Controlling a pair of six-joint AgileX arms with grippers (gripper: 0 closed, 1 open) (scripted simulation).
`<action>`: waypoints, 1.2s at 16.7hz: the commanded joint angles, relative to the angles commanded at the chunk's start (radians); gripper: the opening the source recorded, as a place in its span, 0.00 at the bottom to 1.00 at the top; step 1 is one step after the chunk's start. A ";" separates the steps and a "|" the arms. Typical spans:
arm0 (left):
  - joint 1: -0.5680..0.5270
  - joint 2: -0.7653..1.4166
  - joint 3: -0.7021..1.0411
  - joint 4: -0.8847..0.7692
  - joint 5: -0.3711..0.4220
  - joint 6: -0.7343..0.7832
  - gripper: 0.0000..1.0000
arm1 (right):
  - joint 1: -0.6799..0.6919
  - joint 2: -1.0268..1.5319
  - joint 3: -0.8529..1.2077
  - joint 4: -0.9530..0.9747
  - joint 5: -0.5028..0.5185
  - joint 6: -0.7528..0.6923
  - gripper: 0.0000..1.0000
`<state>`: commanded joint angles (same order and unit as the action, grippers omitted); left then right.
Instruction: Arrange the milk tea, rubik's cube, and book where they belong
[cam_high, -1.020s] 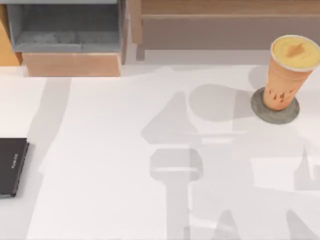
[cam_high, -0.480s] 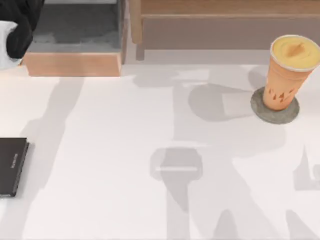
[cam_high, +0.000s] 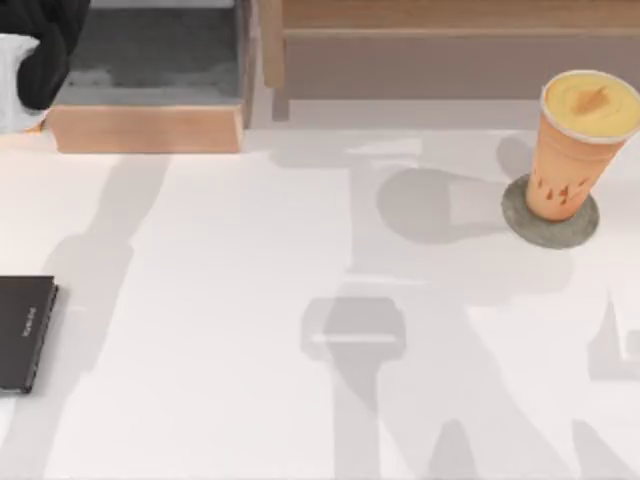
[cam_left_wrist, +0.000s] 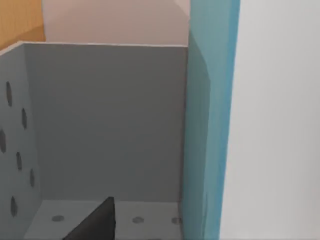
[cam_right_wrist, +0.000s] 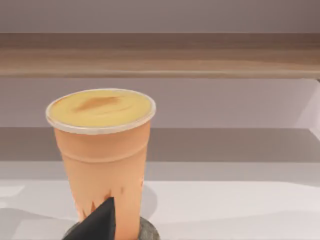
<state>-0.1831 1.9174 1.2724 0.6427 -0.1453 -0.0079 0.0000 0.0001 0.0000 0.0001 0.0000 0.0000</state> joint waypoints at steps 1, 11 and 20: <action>0.001 0.016 0.023 -0.006 0.001 0.000 1.00 | 0.000 0.000 0.000 0.000 0.000 0.000 1.00; 0.005 0.083 0.118 -0.034 0.007 0.000 0.85 | 0.000 0.000 0.000 0.000 0.000 0.000 1.00; 0.005 0.083 0.118 -0.034 0.007 0.000 0.17 | 0.000 0.000 0.000 0.000 0.000 0.000 1.00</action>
<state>-0.1779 2.0008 1.3899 0.6086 -0.1383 -0.0083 0.0000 0.0001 0.0000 0.0001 0.0000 0.0000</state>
